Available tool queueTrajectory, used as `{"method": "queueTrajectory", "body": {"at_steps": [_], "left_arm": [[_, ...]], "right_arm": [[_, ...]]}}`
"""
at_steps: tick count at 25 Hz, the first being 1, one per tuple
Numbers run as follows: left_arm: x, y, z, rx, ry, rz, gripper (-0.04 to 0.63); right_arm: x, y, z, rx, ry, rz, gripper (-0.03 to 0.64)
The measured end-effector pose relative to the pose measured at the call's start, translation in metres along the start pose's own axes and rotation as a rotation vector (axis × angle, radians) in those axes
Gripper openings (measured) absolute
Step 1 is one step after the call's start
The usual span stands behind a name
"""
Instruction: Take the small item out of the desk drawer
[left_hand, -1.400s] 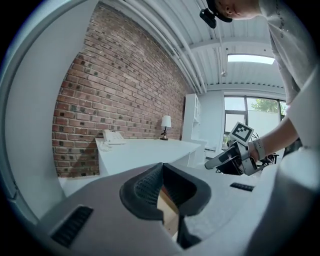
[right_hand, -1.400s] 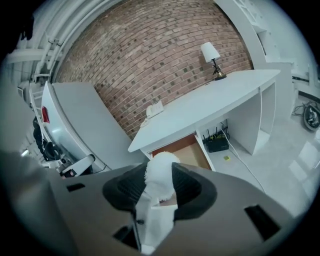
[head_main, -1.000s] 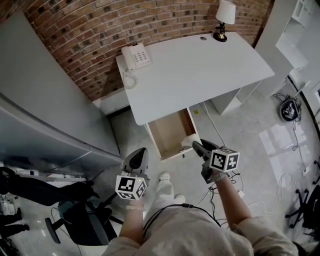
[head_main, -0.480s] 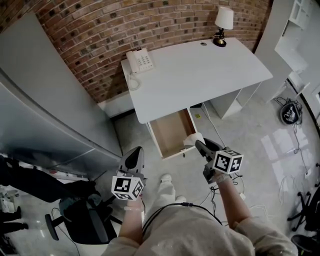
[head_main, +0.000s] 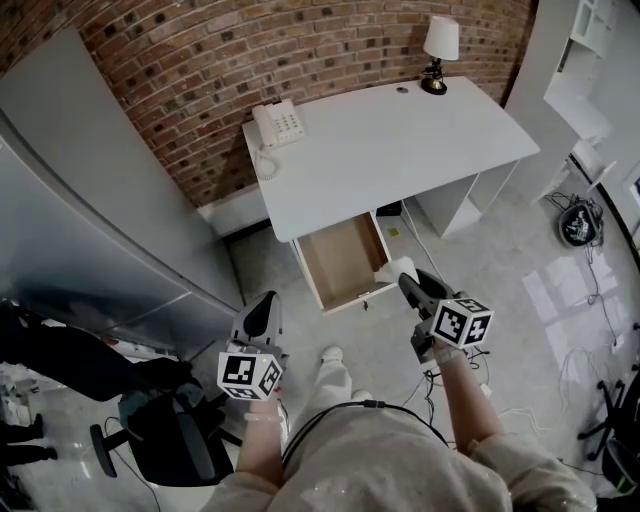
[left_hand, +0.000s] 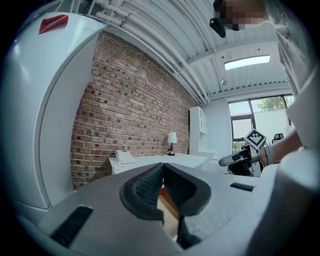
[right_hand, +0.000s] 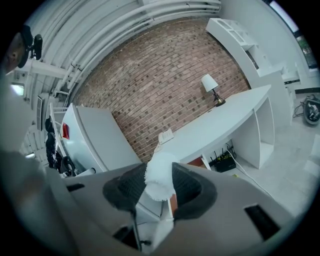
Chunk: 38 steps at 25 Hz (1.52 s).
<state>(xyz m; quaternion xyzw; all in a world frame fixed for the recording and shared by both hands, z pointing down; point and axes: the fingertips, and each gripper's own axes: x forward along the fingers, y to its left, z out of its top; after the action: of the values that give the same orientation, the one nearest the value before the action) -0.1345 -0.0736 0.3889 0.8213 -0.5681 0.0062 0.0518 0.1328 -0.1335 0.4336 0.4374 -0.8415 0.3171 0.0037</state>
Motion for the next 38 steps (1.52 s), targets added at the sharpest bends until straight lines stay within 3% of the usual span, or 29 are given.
{"method": "queueTrajectory", "body": {"at_steps": [38], "left_arm": [[-0.05,-0.003,-0.003,0.028,-0.002,0.055,0.005]], "right_arm": [[-0.053,0.001,0.015,-0.134,-0.13,-0.065,0.161]]}}
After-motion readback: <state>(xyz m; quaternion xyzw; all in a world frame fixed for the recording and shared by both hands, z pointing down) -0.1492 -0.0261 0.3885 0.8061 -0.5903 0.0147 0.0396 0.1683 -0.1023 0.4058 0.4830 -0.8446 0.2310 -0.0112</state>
